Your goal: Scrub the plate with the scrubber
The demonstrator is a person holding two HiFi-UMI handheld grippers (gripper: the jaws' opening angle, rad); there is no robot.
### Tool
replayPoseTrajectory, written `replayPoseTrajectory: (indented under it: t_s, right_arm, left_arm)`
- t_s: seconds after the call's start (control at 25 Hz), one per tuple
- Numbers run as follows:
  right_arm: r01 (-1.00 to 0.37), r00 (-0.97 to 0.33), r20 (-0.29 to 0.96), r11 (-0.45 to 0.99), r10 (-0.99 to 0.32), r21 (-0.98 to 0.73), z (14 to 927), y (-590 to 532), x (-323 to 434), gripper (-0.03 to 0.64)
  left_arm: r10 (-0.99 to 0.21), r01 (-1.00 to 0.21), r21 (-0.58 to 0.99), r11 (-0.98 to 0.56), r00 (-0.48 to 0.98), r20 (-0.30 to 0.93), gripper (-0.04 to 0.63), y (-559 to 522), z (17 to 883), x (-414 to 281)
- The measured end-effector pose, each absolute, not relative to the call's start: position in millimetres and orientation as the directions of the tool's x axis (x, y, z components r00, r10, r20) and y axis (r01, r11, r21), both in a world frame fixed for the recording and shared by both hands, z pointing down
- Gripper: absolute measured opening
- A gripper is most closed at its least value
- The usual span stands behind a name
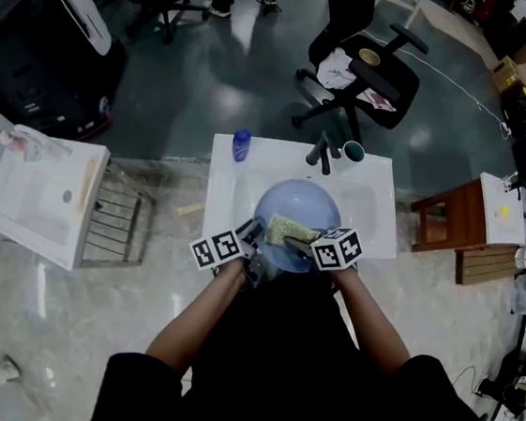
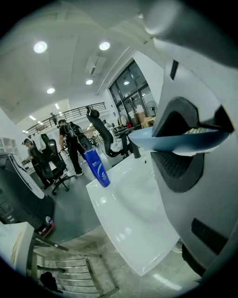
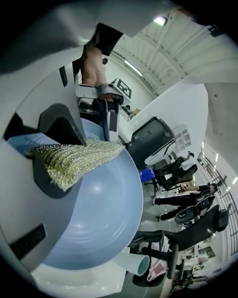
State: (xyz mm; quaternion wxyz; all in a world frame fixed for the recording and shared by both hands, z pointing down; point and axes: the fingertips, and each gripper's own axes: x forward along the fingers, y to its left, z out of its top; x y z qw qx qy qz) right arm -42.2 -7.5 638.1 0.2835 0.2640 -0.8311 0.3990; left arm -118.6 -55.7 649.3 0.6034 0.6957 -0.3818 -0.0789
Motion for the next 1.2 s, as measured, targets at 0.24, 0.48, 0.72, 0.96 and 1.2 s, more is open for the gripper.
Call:
replayPoseTrajectory:
  t_s: [0.24, 0.48, 0.72, 0.96, 1.2]
  right_arm:
    - [-0.684, -0.680, 0.701, 0.531, -0.214, -0.501, 646, -9, -28, 0.063]
    - [-0.723, -0.643, 0.730, 0.498, -0.233, -0.479, 659, -10, -1, 0.064]
    - [-0.770, -0.599, 0.755, 0.450, -0.267, -0.452, 665, -19, 34, 0.063]
    - [-0.810, -0.555, 0.776, 0.407, -0.298, -0.423, 671, -32, 64, 0.064]
    - [-0.837, -0.500, 0.815, 0.405, -0.291, -0.369, 683, -30, 88, 0.064]
  left_arm:
    - [-0.626, -0.429, 0.903, 0.029, 0.696, 0.351, 0.069, -55, 648, -115]
    - [-0.622, -0.433, 0.901, 0.019, 0.701, 0.350, 0.075, -52, 650, -114]
    - [-0.615, -0.437, 0.899, 0.013, 0.705, 0.352, 0.077, -48, 650, -108]
    - [-0.622, -0.438, 0.899, 0.016, 0.700, 0.352, 0.078, -52, 649, -106]
    - [-0.618, -0.444, 0.895, 0.040, 0.693, 0.371, 0.081, -46, 655, -95]
